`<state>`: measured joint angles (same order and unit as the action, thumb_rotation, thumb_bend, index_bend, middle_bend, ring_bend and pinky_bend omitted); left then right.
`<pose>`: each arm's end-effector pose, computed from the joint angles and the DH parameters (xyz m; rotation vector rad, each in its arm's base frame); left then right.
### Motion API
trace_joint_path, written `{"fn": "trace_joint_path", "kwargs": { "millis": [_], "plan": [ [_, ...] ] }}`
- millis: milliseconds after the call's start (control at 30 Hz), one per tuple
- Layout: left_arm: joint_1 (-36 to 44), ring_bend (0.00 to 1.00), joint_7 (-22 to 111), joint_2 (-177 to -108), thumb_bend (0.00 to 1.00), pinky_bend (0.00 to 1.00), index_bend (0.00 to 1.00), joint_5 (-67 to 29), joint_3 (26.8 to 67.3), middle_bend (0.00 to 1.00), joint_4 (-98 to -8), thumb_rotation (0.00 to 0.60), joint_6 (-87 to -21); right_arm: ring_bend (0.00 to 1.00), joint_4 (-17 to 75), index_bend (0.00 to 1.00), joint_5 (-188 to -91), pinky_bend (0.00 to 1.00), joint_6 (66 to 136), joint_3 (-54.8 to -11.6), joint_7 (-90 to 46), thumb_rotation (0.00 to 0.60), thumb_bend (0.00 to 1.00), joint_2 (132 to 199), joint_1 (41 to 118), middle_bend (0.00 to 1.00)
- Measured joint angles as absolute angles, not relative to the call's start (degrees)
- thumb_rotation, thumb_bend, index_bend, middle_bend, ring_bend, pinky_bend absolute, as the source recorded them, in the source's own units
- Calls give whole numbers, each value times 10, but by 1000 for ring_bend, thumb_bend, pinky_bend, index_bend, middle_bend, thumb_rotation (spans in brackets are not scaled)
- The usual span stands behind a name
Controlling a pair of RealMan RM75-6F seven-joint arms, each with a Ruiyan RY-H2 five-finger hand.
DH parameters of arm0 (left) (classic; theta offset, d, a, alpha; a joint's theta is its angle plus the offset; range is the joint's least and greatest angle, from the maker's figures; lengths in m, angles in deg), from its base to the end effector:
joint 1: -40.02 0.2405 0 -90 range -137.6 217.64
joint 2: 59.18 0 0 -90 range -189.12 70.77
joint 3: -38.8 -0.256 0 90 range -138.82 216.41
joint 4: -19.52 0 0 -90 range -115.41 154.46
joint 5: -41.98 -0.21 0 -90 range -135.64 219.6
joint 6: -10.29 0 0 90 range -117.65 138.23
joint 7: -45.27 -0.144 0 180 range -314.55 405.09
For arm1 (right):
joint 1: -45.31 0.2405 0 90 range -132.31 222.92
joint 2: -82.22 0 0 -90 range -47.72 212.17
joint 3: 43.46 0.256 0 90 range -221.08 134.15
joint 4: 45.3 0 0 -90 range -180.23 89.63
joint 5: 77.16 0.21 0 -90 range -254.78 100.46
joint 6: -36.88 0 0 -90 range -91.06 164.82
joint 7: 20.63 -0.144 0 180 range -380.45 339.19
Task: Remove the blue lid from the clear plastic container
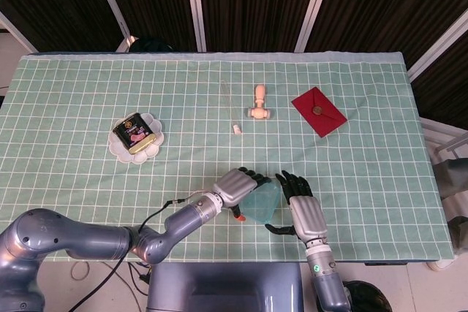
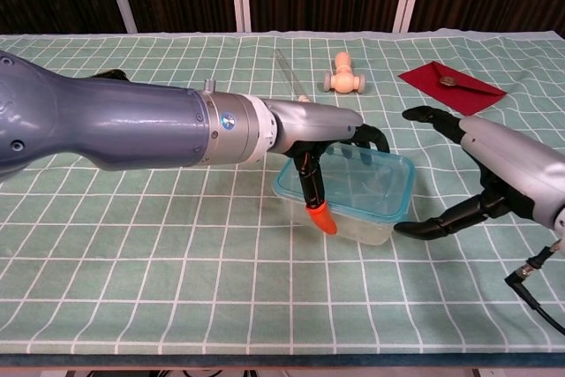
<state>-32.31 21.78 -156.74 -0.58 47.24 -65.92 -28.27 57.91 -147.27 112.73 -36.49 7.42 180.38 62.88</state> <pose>0.0090 0.3225 -0.1066 -2.3978 -1.0037 -0.8411 -0.1525 -0.2168 -0.0239 1.4783 -1.2731 1.0724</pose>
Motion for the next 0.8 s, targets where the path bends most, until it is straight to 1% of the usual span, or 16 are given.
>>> {"fn": "trace_joint_path", "kwargs": {
  "millis": [433,800],
  "plan": [
    [-330,252,219,-1567,18,345,205,5,464,231,-661,600,-278,0,579,0,-1468,0,1129,-358,56,600,150,1813,631,0],
    [-334,252,217,-1571,18,345,205,10,460,231,-663,600,-289,0,608,0,-1419,0,1134,-337,35,600,150,1825,627,0]
  ]
}}
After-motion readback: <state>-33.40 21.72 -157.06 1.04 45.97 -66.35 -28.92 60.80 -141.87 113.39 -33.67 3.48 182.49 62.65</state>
